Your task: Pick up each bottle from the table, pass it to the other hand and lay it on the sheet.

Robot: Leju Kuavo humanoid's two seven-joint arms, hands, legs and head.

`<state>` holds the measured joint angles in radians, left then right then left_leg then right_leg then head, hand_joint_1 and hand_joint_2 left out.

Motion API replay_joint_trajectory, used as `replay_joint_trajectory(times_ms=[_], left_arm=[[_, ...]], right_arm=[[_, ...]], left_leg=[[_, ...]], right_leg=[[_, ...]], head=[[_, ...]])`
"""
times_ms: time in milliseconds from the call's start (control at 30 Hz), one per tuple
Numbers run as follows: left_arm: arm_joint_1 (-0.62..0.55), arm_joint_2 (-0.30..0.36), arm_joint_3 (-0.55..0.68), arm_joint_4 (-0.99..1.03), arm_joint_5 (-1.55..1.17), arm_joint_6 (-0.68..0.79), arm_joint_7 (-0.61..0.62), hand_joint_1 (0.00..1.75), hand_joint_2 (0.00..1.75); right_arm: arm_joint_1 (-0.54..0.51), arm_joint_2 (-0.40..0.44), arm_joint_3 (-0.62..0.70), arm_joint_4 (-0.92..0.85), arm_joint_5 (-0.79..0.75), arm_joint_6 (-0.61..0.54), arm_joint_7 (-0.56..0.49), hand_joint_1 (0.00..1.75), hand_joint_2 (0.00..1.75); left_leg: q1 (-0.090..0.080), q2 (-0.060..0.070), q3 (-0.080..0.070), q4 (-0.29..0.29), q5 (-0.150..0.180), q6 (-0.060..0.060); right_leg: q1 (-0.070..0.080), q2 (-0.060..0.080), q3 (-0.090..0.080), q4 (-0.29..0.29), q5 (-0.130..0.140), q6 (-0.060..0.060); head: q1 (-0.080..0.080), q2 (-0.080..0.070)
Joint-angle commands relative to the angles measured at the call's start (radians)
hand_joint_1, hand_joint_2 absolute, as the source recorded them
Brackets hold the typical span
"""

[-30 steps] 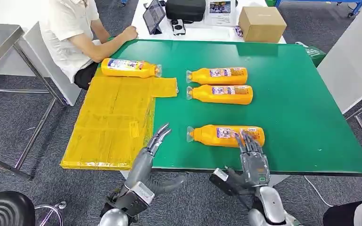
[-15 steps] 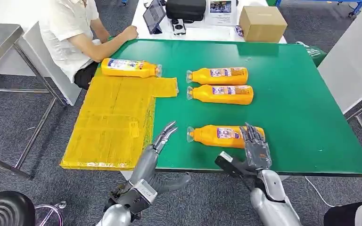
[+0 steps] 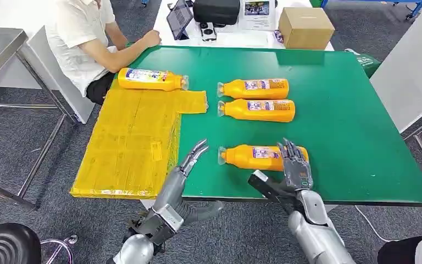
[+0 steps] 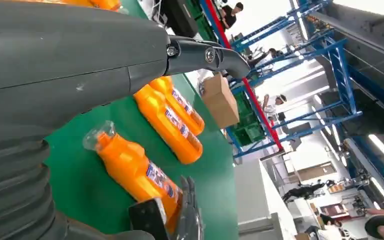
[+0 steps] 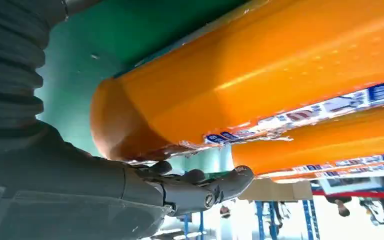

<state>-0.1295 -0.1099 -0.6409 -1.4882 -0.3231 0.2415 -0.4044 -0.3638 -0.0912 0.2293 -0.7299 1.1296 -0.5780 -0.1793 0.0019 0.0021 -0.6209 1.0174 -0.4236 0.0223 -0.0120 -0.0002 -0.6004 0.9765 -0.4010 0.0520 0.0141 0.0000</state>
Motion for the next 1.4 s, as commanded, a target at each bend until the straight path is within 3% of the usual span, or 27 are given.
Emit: replay_joint_trajectory(times_ms=[33,333,933,1033,1067,1100,1267,1400], left_arm=[[-0.046,0.017,-0.030,0.067,0.008,-0.005,0.000,0.00,1.75],[-0.051,0.018,-0.034,0.072,0.023,-0.007,0.000,0.00,1.75],[-0.059,0.016,-0.036,0.075,0.042,-0.017,-0.001,0.00,1.75],[-0.064,0.013,-0.038,0.085,0.050,-0.017,0.000,0.00,1.75],[-0.066,0.013,-0.038,0.087,0.054,-0.018,0.000,0.00,1.75],[-0.070,0.013,-0.041,0.092,0.063,-0.019,-0.001,0.00,1.75],[-0.085,0.013,-0.050,0.106,0.086,-0.026,-0.012,0.00,1.75],[-0.092,0.015,-0.053,0.114,0.098,-0.025,-0.020,0.00,1.75]], right_arm=[[-0.082,0.002,-0.001,0.174,-0.004,0.014,0.004,0.00,1.75],[-0.117,-0.019,0.012,0.240,0.044,0.039,0.067,0.00,1.75],[-0.152,-0.017,0.015,0.254,0.065,0.017,0.070,0.00,1.75],[-0.153,-0.012,0.015,0.288,0.061,0.092,0.078,0.00,1.75],[-0.151,-0.015,0.010,0.295,0.052,0.115,0.077,1.52,1.75],[-0.158,-0.026,0.010,0.327,0.052,0.162,0.091,1.75,1.75],[-0.168,-0.052,0.003,0.386,0.047,0.210,0.076,1.75,1.75],[-0.145,-0.054,-0.009,0.405,0.029,0.184,0.009,1.75,1.75]], left_leg=[[0.000,-0.001,0.002,-0.001,0.000,-0.001],[0.000,-0.002,0.004,-0.001,0.000,-0.001],[0.000,-0.001,0.006,-0.001,0.000,0.000],[0.000,-0.001,0.006,-0.001,0.000,0.000],[0.000,-0.002,0.007,-0.001,0.000,-0.001],[0.000,-0.002,0.008,-0.002,0.000,-0.001],[0.000,-0.004,0.008,-0.002,0.000,0.000],[0.000,-0.006,0.010,-0.002,0.001,-0.001]], right_leg=[[0.000,-0.001,0.003,-0.001,-0.001,-0.001],[0.000,-0.002,0.005,0.000,-0.001,-0.001],[0.000,-0.001,0.007,-0.001,-0.001,-0.002],[0.000,-0.001,0.006,-0.001,-0.001,-0.001],[0.000,-0.002,0.008,-0.001,-0.001,-0.002],[0.000,-0.002,0.008,-0.001,-0.002,-0.002],[0.000,-0.004,0.009,-0.002,-0.001,-0.002],[0.000,-0.005,0.011,-0.003,-0.001,-0.002]], head=[[0.000,0.000],[0.000,0.000],[0.000,0.000],[0.000,0.000],[0.000,0.000],[0.000,0.000],[0.000,0.000],[0.000,0.000]])
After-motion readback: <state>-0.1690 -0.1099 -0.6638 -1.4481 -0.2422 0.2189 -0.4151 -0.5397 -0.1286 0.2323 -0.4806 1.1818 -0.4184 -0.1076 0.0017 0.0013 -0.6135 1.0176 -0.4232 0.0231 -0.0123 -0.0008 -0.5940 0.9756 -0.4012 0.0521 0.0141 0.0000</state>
